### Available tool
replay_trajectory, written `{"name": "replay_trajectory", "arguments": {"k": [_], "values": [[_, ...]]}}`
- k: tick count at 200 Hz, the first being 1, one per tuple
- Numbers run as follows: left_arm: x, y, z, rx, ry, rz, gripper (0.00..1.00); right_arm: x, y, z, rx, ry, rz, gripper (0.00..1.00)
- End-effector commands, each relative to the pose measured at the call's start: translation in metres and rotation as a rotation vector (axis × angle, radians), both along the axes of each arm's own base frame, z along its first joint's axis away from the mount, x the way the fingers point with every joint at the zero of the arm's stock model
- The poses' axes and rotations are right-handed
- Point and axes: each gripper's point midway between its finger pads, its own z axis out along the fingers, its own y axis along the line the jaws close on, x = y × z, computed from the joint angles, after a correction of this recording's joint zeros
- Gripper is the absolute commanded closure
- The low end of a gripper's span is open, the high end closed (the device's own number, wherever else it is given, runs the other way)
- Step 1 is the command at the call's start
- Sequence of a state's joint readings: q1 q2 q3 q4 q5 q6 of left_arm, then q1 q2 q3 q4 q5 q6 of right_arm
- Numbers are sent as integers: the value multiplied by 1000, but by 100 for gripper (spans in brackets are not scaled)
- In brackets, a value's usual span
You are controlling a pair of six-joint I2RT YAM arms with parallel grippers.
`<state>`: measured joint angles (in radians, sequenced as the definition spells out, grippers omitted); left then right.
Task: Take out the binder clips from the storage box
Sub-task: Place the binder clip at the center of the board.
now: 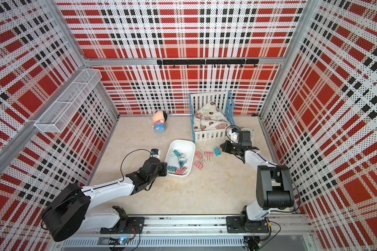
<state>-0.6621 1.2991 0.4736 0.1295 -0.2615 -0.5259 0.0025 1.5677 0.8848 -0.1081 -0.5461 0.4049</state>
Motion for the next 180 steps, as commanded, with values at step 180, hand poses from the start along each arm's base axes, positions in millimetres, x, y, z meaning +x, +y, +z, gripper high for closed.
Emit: {"name": "replay_trajectory", "arguments": {"k": [180], "values": [[-4,1,-2,3,-2,-6,70,-4,-22,-34,0,68,-57,76]]}}
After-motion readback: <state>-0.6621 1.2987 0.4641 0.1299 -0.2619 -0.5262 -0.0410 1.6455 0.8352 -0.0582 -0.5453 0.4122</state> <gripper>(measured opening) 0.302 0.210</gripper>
